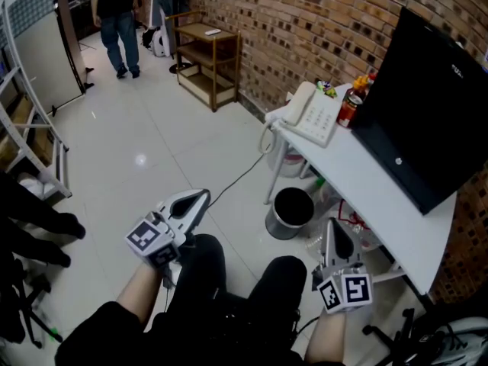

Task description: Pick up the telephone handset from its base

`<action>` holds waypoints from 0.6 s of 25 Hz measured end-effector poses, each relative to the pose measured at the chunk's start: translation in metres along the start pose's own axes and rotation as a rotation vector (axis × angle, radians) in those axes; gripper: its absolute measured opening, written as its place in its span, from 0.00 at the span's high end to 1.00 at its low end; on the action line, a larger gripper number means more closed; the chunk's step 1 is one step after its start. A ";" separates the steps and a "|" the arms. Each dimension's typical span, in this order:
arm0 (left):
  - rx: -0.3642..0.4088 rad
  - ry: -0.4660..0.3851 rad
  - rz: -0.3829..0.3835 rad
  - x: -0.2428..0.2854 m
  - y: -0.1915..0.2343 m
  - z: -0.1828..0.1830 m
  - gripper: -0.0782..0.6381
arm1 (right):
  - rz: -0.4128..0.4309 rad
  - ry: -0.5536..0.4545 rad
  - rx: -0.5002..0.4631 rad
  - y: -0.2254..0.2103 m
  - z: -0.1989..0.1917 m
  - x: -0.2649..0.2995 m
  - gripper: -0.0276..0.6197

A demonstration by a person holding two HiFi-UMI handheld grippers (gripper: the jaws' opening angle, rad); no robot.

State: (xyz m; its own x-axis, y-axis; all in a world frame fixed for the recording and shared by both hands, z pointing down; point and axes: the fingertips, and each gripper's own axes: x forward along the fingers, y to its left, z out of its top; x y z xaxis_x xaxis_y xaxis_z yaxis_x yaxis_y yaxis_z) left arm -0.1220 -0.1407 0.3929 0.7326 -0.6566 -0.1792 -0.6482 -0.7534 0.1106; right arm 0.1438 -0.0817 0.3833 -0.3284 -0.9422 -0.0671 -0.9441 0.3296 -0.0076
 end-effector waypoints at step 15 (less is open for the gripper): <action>0.032 -0.007 -0.030 0.101 0.038 0.014 0.89 | -0.018 -0.047 -0.068 -0.053 0.033 0.063 0.94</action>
State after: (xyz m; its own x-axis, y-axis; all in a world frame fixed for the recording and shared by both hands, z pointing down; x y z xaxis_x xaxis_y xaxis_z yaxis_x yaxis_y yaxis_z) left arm -0.0759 -0.2350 0.3649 0.7502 -0.6336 -0.1892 -0.6326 -0.7710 0.0736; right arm 0.1745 -0.1566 0.3464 -0.3110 -0.9435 -0.1141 -0.9502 0.3061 0.0585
